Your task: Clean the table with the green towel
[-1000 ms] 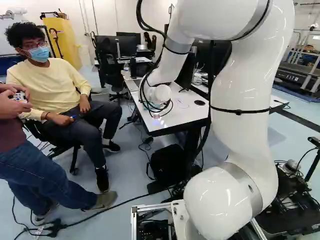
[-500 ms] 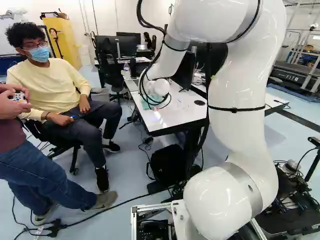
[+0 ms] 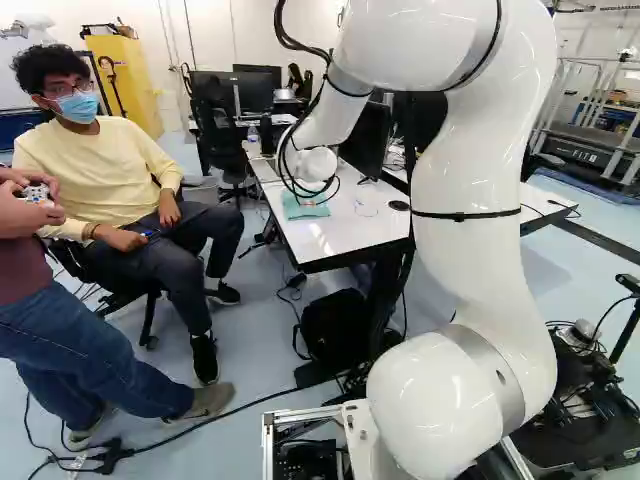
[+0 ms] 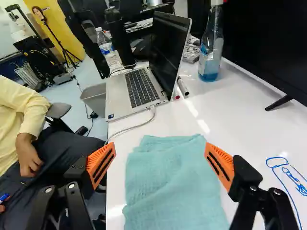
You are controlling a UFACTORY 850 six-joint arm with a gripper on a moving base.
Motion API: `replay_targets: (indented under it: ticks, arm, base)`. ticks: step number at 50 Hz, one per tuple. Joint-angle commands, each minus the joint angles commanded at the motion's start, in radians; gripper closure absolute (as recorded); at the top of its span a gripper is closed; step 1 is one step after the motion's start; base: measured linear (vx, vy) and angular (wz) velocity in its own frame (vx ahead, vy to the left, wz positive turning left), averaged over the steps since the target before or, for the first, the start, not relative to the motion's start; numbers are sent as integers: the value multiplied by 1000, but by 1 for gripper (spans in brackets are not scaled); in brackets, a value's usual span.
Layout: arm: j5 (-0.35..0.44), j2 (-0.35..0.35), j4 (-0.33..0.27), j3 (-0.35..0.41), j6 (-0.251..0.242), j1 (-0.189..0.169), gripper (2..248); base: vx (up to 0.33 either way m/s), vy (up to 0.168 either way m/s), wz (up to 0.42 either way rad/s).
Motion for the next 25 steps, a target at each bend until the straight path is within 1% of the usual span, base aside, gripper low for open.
replay_targets:
  ticks: [25]
  arm:
    - [-249, -7, -27, -12, 0, -48, 3]
  base:
    - [0, 0, 0]
